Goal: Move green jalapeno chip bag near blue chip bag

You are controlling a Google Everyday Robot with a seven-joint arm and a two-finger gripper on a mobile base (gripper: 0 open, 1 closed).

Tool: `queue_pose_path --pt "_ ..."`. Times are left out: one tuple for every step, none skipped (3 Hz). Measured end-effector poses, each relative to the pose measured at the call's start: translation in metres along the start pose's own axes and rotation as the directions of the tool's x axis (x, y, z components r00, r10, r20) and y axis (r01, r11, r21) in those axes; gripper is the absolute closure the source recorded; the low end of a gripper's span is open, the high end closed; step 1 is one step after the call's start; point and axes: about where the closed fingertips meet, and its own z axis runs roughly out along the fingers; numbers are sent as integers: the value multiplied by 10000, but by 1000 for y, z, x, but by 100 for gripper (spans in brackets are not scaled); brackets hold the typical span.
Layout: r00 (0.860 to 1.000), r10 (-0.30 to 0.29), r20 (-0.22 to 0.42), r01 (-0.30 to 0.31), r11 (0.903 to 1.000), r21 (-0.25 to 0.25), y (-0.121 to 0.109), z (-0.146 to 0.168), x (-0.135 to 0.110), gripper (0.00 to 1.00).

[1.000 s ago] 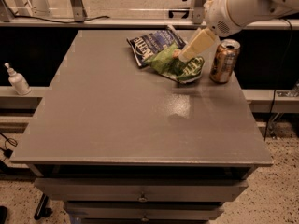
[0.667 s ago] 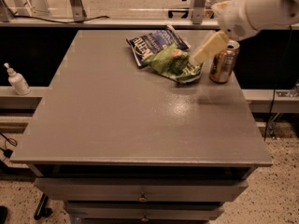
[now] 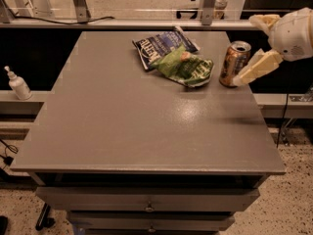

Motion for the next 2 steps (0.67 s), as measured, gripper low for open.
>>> queue_pose_path --pt "9994 -55 334 36 9984 560 4 -36 16 0" --pt "9994 -51 333 30 9980 627 4 -40 19 0"
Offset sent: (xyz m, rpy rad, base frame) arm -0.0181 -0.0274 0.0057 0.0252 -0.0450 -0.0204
